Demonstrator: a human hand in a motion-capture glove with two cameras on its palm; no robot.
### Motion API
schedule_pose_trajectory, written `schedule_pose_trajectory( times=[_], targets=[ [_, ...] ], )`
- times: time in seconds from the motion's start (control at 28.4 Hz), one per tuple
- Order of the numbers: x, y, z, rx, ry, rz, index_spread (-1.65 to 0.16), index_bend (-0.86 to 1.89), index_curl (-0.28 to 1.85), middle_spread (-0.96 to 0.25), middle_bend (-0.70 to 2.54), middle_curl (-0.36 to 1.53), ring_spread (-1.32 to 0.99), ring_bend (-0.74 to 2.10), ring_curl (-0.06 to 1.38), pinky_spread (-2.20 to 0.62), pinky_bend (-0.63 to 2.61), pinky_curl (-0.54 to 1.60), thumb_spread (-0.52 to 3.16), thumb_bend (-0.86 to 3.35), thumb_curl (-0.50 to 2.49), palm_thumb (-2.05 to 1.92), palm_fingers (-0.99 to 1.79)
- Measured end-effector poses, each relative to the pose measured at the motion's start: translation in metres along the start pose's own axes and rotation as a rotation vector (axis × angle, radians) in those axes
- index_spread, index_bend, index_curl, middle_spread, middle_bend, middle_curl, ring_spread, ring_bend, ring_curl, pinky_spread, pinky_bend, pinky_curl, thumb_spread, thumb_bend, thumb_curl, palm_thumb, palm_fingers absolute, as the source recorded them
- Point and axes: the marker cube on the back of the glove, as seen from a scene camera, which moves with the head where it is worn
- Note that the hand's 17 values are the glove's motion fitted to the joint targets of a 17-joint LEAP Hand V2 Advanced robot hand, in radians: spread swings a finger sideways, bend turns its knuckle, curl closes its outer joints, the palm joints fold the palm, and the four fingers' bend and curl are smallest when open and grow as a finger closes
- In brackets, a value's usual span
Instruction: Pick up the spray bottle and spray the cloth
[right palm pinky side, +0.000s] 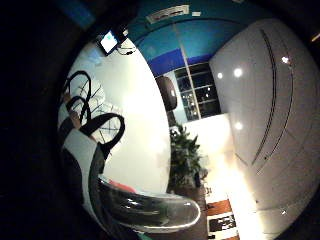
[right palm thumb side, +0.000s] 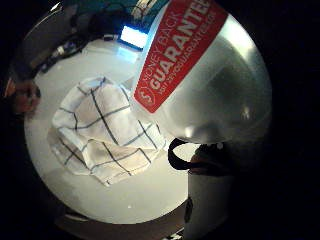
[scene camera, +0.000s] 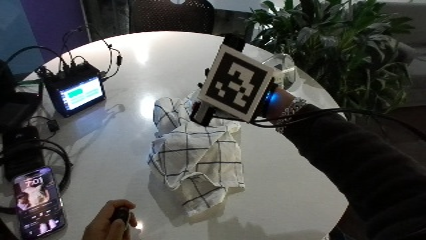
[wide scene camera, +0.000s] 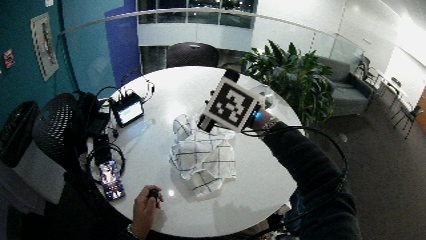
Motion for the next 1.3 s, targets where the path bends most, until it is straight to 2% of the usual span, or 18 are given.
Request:
schedule_pose_trajectory(
  times=[0.14, 0.32, 0.67, 0.88, 1.16, 1.3],
  targets=[
    [-0.023, 0.015, 0.004, -0.108, -0.011, -0.055, -0.29, 0.19, 0.52, -0.21, 0.55, 0.54, -0.21, 0.79, 0.48, -0.34, 0.59, 0.42, 0.82, -0.02, 0.66, 0.88, 1.37],
    [-0.031, 0.012, 0.010, -0.078, -0.010, -0.064, -0.29, 0.18, 0.52, -0.21, 0.55, 0.54, -0.21, 0.79, 0.47, -0.34, 0.59, 0.42, 0.81, -0.02, 0.67, 0.87, 1.37],
    [0.002, -0.013, -0.015, 0.011, -0.042, 0.089, -0.29, 0.18, 0.53, -0.21, 0.55, 0.54, -0.21, 0.78, 0.47, -0.34, 0.60, 0.42, 0.81, -0.02, 0.69, 0.87, 1.37],
    [0.021, -0.047, -0.029, 0.141, -0.220, 0.259, -0.29, 0.18, 0.53, -0.21, 0.55, 0.55, -0.21, 0.79, 0.47, -0.34, 0.59, 0.42, 0.82, -0.03, 0.69, 0.86, 1.37],
    [0.031, -0.075, -0.021, 0.199, -0.501, 0.495, -0.29, 0.16, 0.52, -0.20, 0.56, 0.55, -0.21, 0.73, 0.46, -0.33, 0.64, 0.43, 0.87, -0.02, 0.69, 0.86, 1.30],
    [0.036, -0.082, 0.010, 0.259, -0.827, 0.741, -0.28, 0.16, 0.52, -0.20, 0.55, 0.55, -0.19, 0.72, 0.46, -0.30, 0.60, 0.43, 0.95, -0.01, 0.68, 0.86, 1.25]
  ],
)
